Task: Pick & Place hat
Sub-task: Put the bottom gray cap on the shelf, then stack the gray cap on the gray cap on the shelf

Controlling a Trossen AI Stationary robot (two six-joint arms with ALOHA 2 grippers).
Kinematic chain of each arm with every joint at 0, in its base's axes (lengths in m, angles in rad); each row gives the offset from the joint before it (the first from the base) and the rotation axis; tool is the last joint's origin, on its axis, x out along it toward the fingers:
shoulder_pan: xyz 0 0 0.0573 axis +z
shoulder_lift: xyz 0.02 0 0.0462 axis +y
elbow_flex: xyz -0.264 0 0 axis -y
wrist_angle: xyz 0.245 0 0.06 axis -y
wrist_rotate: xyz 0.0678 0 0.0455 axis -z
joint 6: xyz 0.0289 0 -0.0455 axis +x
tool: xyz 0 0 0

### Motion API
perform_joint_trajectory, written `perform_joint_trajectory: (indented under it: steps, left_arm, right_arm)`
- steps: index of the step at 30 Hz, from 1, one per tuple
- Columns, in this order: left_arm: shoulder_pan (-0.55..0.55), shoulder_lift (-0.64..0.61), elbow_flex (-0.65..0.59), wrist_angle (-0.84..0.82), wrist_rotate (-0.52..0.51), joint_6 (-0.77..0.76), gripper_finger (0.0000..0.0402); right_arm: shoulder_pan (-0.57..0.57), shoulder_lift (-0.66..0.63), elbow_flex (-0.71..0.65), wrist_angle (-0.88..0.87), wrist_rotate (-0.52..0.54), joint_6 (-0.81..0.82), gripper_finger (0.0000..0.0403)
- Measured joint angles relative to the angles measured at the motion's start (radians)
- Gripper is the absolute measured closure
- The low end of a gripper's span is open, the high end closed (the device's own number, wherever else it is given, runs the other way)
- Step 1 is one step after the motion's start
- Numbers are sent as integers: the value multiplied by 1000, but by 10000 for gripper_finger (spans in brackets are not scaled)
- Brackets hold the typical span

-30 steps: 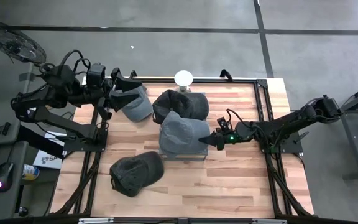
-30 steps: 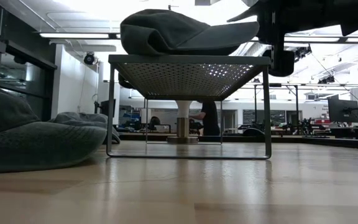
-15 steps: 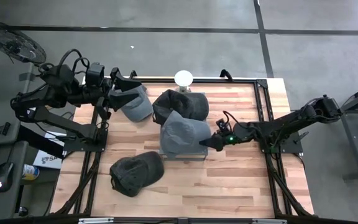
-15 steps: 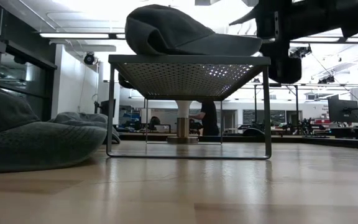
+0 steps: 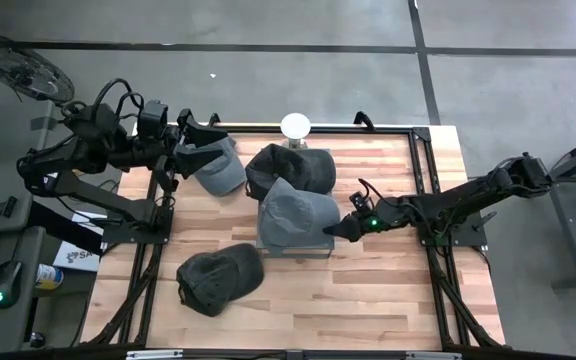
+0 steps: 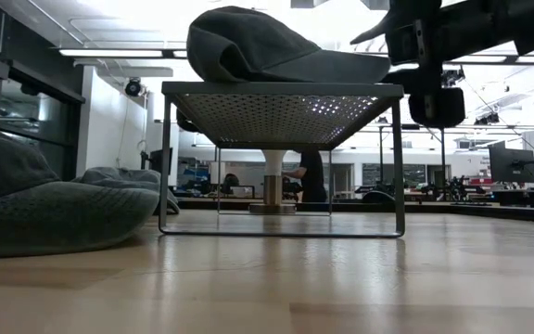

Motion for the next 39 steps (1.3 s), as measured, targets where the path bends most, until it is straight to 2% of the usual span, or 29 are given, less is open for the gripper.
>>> perform_joint_trajectory:
  steps: [6, 18, 23, 28, 34, 37, 39]
  left_arm:
    - [0, 0, 0, 0, 0, 0, 154]
    - [0, -14, 0, -28, -18, -2, 154]
    - [0, -23, 0, -148, -116, -48, 154]
    - [0, -22, 0, -343, -265, -112, 154]
    - [1, -15, 0, -543, -448, -205, 154]
    - [8, -14, 0, -599, -486, -229, 155]
    - [42, -8, 0, -621, -472, -240, 160]
  right_arm:
    - [0, -85, 0, -103, 2, -1, 224]
    - [0, -293, 0, -450, 5, -4, 224]
    - [0, -404, 0, -575, 9, -4, 224]
    - [0, -514, 0, -666, 11, -4, 224]
    - [0, -636, 0, -693, 83, -29, 224]
    - [0, -682, 0, -691, 127, -63, 224]
    - [0, -706, 0, -691, 145, -78, 224]
